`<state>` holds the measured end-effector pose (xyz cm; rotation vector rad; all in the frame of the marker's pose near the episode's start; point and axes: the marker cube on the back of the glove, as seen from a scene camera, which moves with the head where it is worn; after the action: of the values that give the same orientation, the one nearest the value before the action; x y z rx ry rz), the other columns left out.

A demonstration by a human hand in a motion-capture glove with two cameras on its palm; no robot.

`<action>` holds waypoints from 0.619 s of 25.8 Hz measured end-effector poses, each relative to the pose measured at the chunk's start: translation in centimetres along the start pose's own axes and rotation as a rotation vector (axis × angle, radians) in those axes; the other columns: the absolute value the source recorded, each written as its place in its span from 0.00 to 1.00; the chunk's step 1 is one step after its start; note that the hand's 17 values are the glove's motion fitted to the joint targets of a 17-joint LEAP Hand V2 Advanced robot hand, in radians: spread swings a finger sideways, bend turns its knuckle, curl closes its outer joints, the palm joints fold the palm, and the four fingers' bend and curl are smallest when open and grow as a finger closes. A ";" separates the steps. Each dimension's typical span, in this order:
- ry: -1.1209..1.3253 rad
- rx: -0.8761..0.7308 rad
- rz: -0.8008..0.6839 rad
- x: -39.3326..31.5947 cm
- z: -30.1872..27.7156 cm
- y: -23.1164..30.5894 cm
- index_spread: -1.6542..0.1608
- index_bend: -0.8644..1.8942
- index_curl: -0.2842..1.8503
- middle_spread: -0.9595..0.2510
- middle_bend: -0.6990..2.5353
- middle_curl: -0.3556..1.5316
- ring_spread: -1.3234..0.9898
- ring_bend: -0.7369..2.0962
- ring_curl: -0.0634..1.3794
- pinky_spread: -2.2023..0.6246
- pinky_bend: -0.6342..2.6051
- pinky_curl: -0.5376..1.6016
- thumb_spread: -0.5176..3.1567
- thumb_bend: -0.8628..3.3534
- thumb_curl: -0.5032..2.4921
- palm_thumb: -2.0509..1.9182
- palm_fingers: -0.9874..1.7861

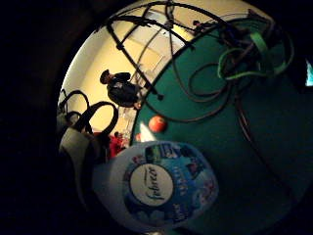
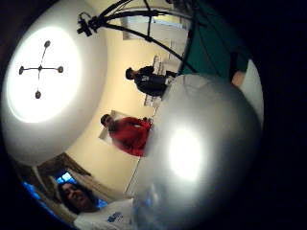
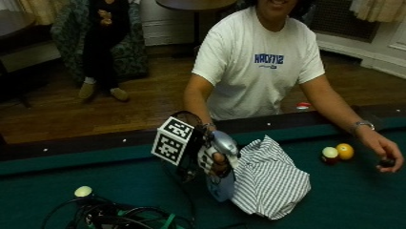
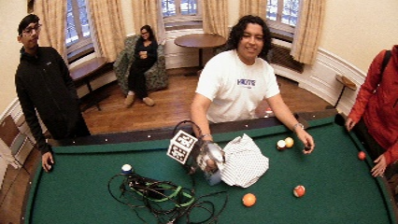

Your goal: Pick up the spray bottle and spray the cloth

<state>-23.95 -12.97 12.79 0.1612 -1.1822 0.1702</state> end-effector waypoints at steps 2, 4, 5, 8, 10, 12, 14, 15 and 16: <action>-0.014 -0.050 -0.028 -2.3 -1.2 0.2 0.77 0.43 0.30 0.65 0.41 0.47 0.50 0.55 0.36 0.68 0.35 0.44 0.32 0.22 0.35 0.74 0.87; -0.029 -0.099 -0.042 -4.9 -2.5 0.4 0.77 0.44 0.31 0.65 0.42 0.47 0.50 0.55 0.36 0.68 0.36 0.45 0.31 0.21 0.35 0.75 0.87; -0.041 -0.118 -0.046 -6.3 -3.2 0.4 0.77 0.44 0.32 0.65 0.42 0.48 0.50 0.55 0.36 0.68 0.36 0.45 0.30 0.21 0.36 0.75 0.87; -0.090 -0.156 -0.058 -10.4 -5.8 0.2 0.77 0.44 0.33 0.65 0.42 0.48 0.49 0.55 0.37 0.68 0.36 0.45 0.29 0.21 0.36 0.75 0.86; -0.115 -0.166 -0.066 -12.8 -7.3 -0.2 0.77 0.45 0.34 0.65 0.42 0.48 0.50 0.55 0.37 0.68 0.36 0.45 0.28 0.20 0.37 0.75 0.86; -0.118 -0.166 -0.077 -14.9 -8.6 -0.6 0.77 0.45 0.34 0.65 0.42 0.48 0.49 0.55 0.37 0.68 0.36 0.45 0.28 0.20 0.37 0.75 0.86; -0.092 -0.164 -0.100 -17.0 -9.7 -1.0 0.77 0.45 0.35 0.65 0.42 0.48 0.49 0.55 0.37 0.68 0.36 0.45 0.27 0.20 0.38 0.76 0.86; -0.069 -0.165 -0.112 -18.2 -10.2 -1.2 0.77 0.45 0.35 0.65 0.42 0.48 0.49 0.55 0.37 0.68 0.36 0.45 0.27 0.20 0.38 0.76 0.85; -0.040 -0.172 -0.123 -19.4 -10.7 -1.4 0.77 0.46 0.35 0.64 0.42 0.48 0.49 0.55 0.37 0.67 0.36 0.45 0.27 0.20 0.38 0.76 0.86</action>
<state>-21.14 -13.01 -9.18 0.0862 -1.2171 -0.0428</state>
